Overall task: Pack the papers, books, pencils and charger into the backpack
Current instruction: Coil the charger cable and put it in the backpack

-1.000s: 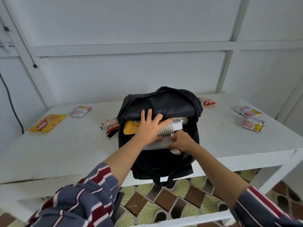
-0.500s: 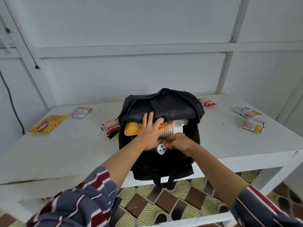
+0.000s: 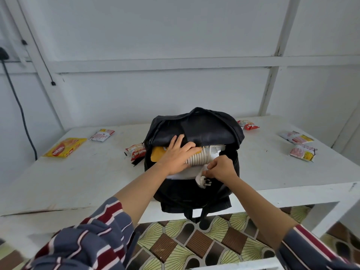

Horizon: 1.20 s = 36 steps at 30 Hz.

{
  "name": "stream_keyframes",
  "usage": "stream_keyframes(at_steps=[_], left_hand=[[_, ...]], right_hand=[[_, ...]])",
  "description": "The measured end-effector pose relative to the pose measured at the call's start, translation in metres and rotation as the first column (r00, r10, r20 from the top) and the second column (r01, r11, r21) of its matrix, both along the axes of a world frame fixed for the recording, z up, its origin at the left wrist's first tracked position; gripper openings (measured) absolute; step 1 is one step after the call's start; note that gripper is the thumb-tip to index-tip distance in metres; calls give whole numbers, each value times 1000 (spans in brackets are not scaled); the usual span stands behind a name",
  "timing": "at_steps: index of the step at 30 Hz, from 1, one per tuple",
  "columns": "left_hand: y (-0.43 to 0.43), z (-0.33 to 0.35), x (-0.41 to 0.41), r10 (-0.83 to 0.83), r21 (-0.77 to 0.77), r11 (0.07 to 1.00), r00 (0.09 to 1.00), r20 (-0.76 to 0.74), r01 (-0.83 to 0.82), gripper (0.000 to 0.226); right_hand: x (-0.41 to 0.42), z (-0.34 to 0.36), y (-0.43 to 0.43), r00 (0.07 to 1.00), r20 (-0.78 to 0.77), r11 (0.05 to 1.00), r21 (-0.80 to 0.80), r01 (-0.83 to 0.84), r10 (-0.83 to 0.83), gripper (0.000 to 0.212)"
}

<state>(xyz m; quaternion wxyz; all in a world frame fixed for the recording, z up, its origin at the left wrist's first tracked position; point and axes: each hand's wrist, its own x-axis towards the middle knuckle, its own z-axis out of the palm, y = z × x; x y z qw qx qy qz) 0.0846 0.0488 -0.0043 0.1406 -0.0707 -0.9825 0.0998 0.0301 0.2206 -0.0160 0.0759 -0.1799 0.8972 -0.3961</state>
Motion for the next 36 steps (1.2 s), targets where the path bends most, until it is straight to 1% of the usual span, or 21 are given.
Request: stream_keyframes(at_steps=[2,5,7,9,12,14,16,19,20,22,23,24,25,26,27,29,33,36], left_hand=[[1,0,2,-9,-22,1000,1000,-26,8,63],[0,-4,2,-30,-109,994,993,-111,18,67],[1,-6,2,-16,-142,990,990,-141,-4,72],[3,-6,3,-5,-147,989,988,-151,-18,74],[6,-6,4,18,-140,989,987,-157,-40,73],[6,-7,5,23,-132,990,986,-164,-45,72],[6,-9,4,27,-125,991,985,-169,-49,72],[5,-10,5,28,-117,992,986,-164,-47,71],[5,-9,5,27,-114,992,986,-162,-46,71],[5,-8,5,25,-111,993,985,-170,-44,70],[5,-8,5,23,-109,993,984,-174,-42,70],[5,-8,6,20,-106,994,984,-177,-39,70],[4,-8,5,15,-104,994,983,-182,-34,70],[4,-8,5,11,-101,994,983,-185,-30,70],[3,-8,5,8,-98,995,982,-186,-27,71],[2,-9,4,2,-93,996,982,-190,-20,71],[-1,-12,2,-24,-101,995,975,-222,2,72],[-4,-16,-1,-48,-101,995,966,-252,23,72]], right_hand=[[-1,-4,-2,999,11,999,6,32,-32,20],[4,-7,-10,999,16,990,137,29,-32,36],[10,-8,-16,1000,-13,981,193,30,-28,34],[10,-10,-20,999,5,983,176,41,-42,30],[7,-10,-20,993,94,993,105,56,-66,26],[4,-12,-19,991,120,997,60,46,-53,25],[4,-11,-17,993,117,998,56,-12,6,22],[4,-2,-8,981,157,991,55,-122,112,19],[0,2,-3,987,133,992,67,-104,94,20],[-14,9,8,999,-22,995,88,46,-44,23],[-23,11,14,993,-64,993,57,101,-98,19],[-31,14,18,994,-34,995,-11,99,-99,15],[-38,15,21,997,68,994,-97,54,-47,27],[-45,13,21,981,189,981,-192,-13,50,43],[-49,12,22,951,273,964,-256,-73,145,52],[-57,9,22,912,321,943,-293,-159,254,53],[-64,7,22,865,390,918,-357,-173,315,49],[-69,2,21,828,431,902,-388,-187,358,54]])
